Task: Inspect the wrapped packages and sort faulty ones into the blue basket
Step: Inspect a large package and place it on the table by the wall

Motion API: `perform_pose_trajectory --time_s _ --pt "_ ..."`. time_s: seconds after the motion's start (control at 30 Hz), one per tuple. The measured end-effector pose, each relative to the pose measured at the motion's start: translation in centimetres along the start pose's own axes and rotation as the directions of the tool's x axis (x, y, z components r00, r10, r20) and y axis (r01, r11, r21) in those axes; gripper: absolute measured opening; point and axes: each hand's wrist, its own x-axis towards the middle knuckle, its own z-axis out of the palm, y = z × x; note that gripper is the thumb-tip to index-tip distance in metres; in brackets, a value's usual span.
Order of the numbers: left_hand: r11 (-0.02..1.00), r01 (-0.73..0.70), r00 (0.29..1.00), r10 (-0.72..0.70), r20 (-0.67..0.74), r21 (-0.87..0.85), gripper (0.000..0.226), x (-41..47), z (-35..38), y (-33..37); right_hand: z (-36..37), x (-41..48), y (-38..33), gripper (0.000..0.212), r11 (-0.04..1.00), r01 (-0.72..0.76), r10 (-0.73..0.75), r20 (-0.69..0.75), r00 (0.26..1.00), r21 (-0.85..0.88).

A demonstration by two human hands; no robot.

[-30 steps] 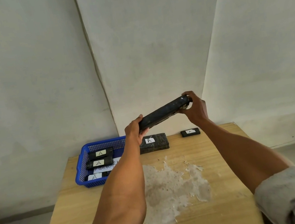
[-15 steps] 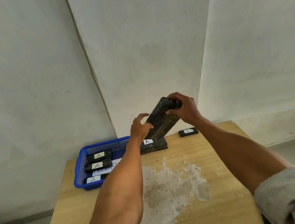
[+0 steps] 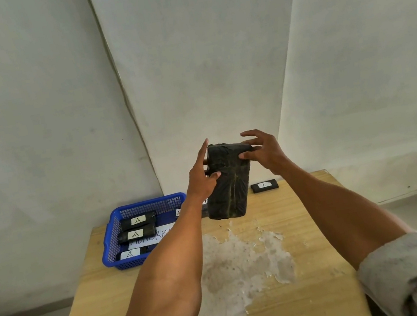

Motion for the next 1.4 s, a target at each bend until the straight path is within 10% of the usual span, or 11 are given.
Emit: perform_pose_trajectory --time_s 0.33,1.0,1.23,1.4 --pt "0.992 -0.111 0.993 0.109 0.034 0.055 0.066 0.2 -0.6 0.2 0.7 -0.8 0.2 0.032 0.995 0.102 -0.103 -0.066 0.993 -0.016" --pt "0.992 -0.106 0.993 0.101 -0.066 -0.071 0.066 0.7 -0.4 -0.2 0.4 -0.8 0.7 0.055 0.996 -0.054 0.054 0.004 0.999 -0.077" --pt "0.956 0.149 0.978 -0.180 -0.102 -0.254 0.039 1.8 -0.2 -0.7 1.5 -1.7 0.0 0.047 0.947 0.100 -0.103 0.008 0.995 -0.305" --pt "0.716 0.405 0.887 -0.459 0.053 -0.569 0.087 2.7 0.1 0.7 2.6 -2.2 -0.4 0.050 0.901 0.200 -0.201 0.039 0.979 -0.386"
